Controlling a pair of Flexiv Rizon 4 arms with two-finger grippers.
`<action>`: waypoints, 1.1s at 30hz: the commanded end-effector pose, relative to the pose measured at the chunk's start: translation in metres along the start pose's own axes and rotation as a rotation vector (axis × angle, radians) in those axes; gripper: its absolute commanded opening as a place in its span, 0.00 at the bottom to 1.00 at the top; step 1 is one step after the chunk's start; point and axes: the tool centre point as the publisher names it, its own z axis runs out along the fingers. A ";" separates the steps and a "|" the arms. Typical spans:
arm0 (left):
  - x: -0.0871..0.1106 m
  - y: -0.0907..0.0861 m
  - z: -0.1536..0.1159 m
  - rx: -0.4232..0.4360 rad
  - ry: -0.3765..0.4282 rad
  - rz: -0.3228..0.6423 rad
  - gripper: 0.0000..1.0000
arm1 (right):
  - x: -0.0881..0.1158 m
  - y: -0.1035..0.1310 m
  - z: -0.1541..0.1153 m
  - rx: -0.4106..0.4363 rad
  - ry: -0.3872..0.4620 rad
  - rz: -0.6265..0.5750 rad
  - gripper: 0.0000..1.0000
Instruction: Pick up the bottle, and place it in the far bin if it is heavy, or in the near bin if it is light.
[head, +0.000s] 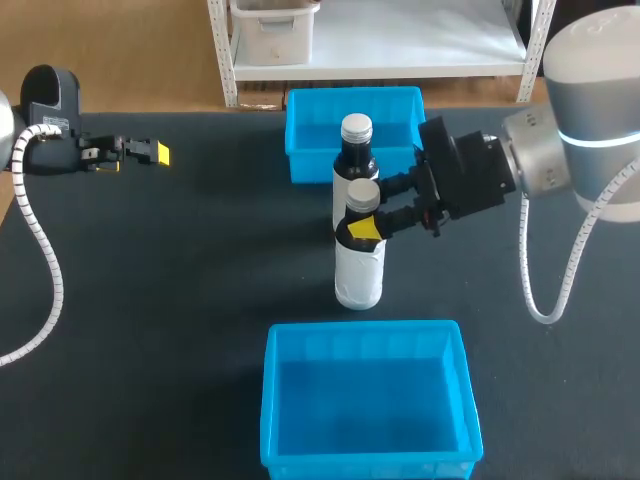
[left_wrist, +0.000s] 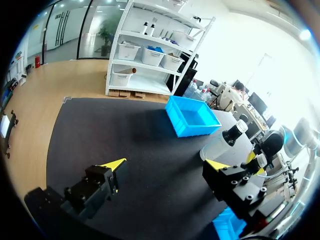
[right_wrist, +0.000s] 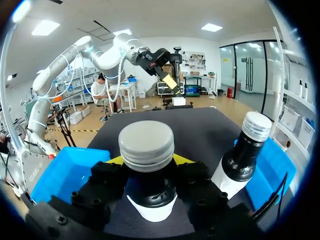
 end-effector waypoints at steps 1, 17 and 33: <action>0.000 0.000 0.000 0.000 0.000 0.000 1.00 | 0.001 0.001 0.000 0.000 -0.004 -0.002 0.00; 0.000 0.000 0.000 0.000 0.000 0.000 1.00 | -0.009 0.001 -0.005 0.000 0.000 -0.040 0.00; 0.000 0.000 0.000 0.000 0.000 0.000 1.00 | -0.022 -0.002 -0.019 0.017 -0.005 -0.067 0.00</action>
